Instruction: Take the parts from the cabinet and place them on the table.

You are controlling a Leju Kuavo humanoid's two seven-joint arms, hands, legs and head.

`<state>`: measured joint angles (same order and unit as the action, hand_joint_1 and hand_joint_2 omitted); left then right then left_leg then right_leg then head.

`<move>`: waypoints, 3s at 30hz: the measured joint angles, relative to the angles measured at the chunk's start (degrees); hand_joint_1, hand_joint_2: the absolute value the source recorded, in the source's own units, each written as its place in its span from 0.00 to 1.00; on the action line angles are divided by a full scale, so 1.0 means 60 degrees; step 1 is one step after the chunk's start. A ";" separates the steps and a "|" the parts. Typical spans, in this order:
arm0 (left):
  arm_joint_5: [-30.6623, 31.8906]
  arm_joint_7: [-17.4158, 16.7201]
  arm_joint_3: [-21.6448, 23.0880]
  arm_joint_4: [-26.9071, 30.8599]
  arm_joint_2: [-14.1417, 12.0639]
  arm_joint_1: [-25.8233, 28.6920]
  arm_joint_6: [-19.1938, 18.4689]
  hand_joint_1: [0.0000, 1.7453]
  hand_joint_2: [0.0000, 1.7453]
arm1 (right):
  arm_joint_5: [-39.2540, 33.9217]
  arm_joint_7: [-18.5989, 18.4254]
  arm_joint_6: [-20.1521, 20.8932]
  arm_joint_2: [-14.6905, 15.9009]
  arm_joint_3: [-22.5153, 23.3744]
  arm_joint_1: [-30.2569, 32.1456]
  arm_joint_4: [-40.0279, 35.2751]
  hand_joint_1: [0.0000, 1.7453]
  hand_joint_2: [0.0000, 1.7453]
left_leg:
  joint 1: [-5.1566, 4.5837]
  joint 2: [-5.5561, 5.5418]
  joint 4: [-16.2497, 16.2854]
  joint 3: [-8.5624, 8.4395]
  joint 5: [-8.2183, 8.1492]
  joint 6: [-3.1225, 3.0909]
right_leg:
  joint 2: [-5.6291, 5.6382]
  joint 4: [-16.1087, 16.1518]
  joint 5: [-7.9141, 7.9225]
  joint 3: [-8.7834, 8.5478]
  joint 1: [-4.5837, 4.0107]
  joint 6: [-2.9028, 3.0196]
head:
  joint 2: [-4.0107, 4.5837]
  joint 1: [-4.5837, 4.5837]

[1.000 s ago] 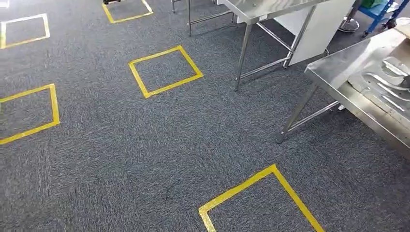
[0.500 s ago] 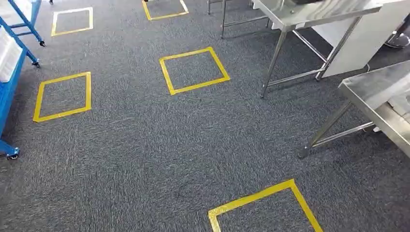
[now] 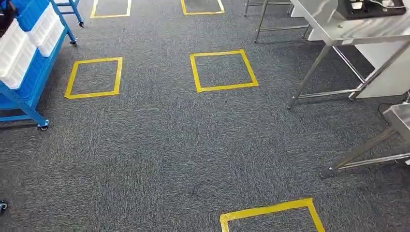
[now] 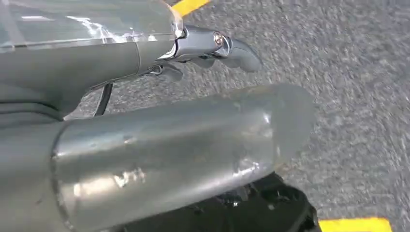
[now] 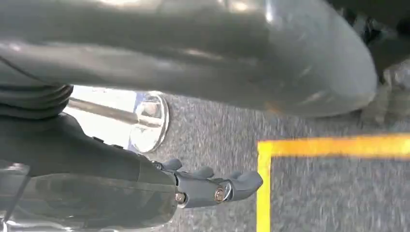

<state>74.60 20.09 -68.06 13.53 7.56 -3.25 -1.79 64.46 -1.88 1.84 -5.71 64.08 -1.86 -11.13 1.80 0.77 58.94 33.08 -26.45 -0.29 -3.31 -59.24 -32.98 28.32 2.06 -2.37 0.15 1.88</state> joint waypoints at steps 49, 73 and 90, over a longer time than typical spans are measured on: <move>0.0139 0.0033 0.0186 -0.0015 -0.0073 -0.0011 0.0044 0.00 0.00 | 0.0193 0.0011 0.0007 -0.0222 0.0127 0.0086 -0.0033 0.00 0.00 | -0.0179 -0.0278 0.2373 0.1228 -0.1165 0.0290 | 0.0278 0.0382 0.0723 0.0257 -0.0310 0.0809 | 0.0000 0.0000; 0.0138 -0.0004 0.0168 -0.0015 -0.0208 -0.0003 0.0033 0.00 0.00 | 0.0237 0.0004 -0.0004 -0.0237 0.0189 0.0011 0.0044 0.00 0.00 | -0.0152 -0.1310 -0.0203 -0.0077 0.0178 0.0203 | 0.1171 0.0027 0.0631 0.0434 -0.0115 0.0398 | 0.0000 0.0000; 0.0160 -0.0004 0.0164 -0.0015 -0.0226 0.0039 0.0018 0.00 0.00 | 0.0375 0.0004 -0.0004 -0.0022 0.0251 -0.0100 0.0066 0.00 0.00 | -0.0285 0.0198 -0.0280 -0.0373 -0.0076 -0.0037 | -0.0794 0.0149 0.0630 0.0255 -0.0337 0.0510 | 0.0000 0.0000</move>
<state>75.56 20.06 -67.08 13.44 6.21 -3.02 -1.68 66.71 -1.86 1.81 -5.84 65.59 -2.46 -10.73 0.09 1.96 57.26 30.84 -26.91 -0.51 -8.07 -58.35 -29.20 29.85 0.03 0.69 0.15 1.88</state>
